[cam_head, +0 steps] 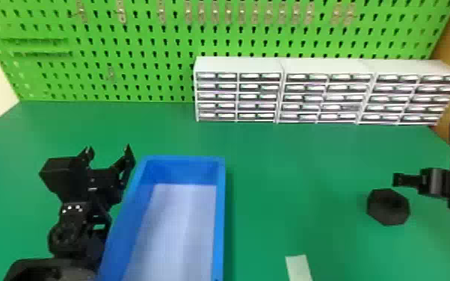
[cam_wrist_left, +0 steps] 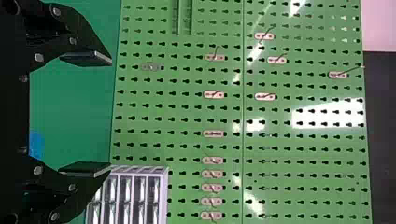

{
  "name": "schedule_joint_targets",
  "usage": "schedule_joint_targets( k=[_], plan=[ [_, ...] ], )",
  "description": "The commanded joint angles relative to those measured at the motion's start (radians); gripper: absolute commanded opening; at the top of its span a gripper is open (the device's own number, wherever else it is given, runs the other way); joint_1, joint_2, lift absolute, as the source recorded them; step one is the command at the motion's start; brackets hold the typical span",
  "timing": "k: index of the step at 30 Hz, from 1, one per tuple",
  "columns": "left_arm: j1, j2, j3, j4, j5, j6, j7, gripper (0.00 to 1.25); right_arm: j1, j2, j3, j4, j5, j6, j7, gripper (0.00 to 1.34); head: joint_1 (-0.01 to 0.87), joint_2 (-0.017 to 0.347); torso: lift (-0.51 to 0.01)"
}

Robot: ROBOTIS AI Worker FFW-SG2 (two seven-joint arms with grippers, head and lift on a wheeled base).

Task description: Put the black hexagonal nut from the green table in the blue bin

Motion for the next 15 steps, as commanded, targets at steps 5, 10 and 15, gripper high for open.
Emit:
schedule_joint_targets(
  k=[5, 10, 15],
  plan=[
    [-0.003, 0.0, 0.0, 0.0, -0.001, 0.0, 0.0, 0.8, -0.088, -0.042, 0.039, 0.116, -0.001, 0.018, 0.0, 1.21, 0.657, 0.057, -0.095],
    [-0.003, 0.0, 0.0, 0.0, -0.002, 0.0, 0.0, 0.8, -0.12, -0.057, 0.049, 0.163, -0.006, 0.032, 0.002, 1.21, 0.657, 0.057, -0.095],
    [-0.005, 0.0, 0.0, 0.0, -0.002, 0.0, 0.0, 0.8, -0.155, -0.071, 0.08, 0.218, -0.004, 0.042, 0.002, 1.21, 0.657, 0.057, -0.095]
  ],
)
